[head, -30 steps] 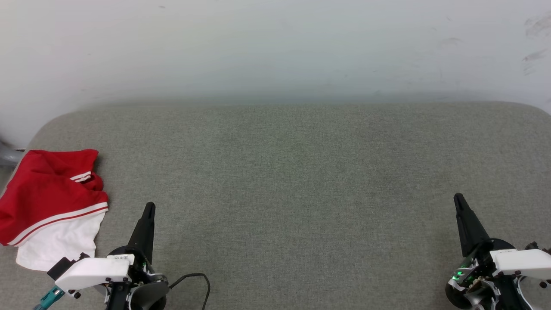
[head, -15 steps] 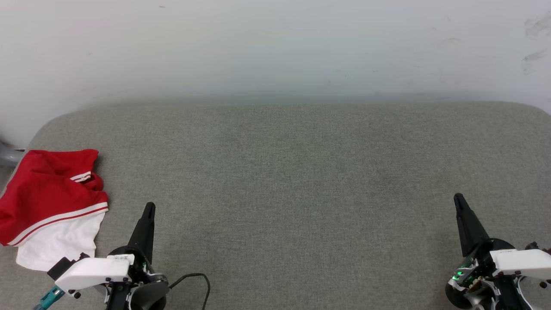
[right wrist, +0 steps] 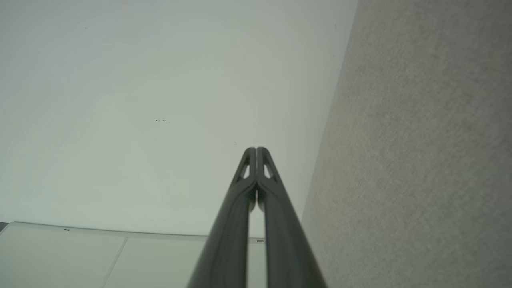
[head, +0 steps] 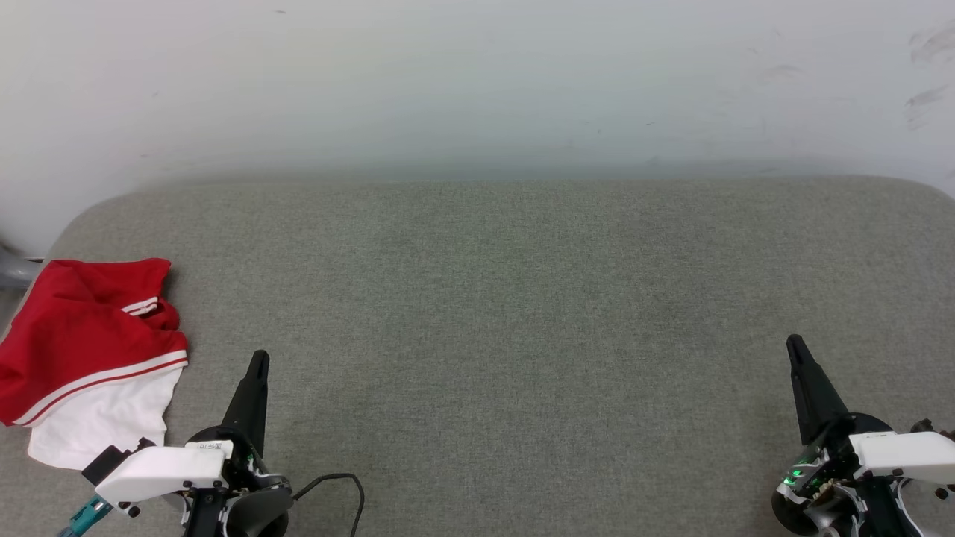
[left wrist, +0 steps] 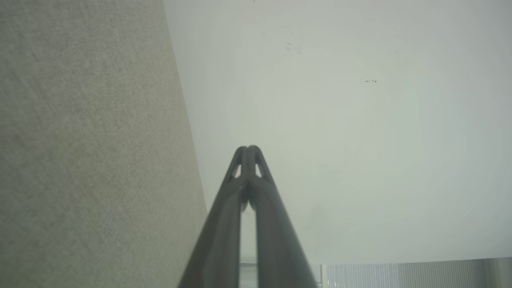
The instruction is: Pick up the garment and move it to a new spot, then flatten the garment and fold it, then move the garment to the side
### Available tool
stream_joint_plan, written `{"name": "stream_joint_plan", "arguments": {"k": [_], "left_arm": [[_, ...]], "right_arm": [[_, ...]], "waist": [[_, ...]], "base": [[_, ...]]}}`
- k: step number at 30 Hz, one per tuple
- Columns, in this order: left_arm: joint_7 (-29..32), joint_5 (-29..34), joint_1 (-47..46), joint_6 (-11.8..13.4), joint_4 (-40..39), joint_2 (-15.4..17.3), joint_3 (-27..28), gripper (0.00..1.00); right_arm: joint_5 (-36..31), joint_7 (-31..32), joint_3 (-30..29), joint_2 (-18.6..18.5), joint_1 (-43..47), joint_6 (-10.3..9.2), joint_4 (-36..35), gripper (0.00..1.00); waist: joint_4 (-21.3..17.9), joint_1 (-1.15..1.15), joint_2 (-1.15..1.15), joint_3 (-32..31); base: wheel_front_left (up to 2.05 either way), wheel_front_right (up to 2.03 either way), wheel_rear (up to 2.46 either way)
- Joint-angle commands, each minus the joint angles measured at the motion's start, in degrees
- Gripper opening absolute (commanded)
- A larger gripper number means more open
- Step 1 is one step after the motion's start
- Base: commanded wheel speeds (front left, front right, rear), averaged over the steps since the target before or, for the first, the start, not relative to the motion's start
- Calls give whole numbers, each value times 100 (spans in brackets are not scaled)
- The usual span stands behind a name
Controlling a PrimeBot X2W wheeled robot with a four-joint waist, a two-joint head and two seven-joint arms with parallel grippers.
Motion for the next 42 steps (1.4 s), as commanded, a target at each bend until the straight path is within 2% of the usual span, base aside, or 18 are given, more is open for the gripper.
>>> {"name": "stream_joint_plan", "arguments": {"k": [1,9,10,26,34,42], "left_arm": [[11,9,-31,-19,-2,-14,16,0],[11,9,-31,-19,-2,-14,16,0],[0,0,1,0,1,0,0,100],[-402,267,307,3,-14,-10,-71,100],[-604,922,379,1,-27,-10,135,100],[-790,1613,423,-1,-200,-9,368,100]], "right_arm": [[23,4,1,25,-60,-4,10,0],[23,4,1,25,-60,-4,10,0],[0,0,0,0,0,0,2,100],[-307,-396,208,4,240,-1,36,100],[-1089,-599,55,5,247,-1,85,100],[-2273,-785,-51,5,229,-2,-97,100]], "waist": [[0,0,0,0],[0,0,0,0],[0,0,0,0],[-13,0,0,7],[-25,0,0,2],[-56,0,0,1]], "base": [[0,0,0],[0,0,0],[0,0,0],[0,0,0],[0,0,0],[0,0,0]]}}
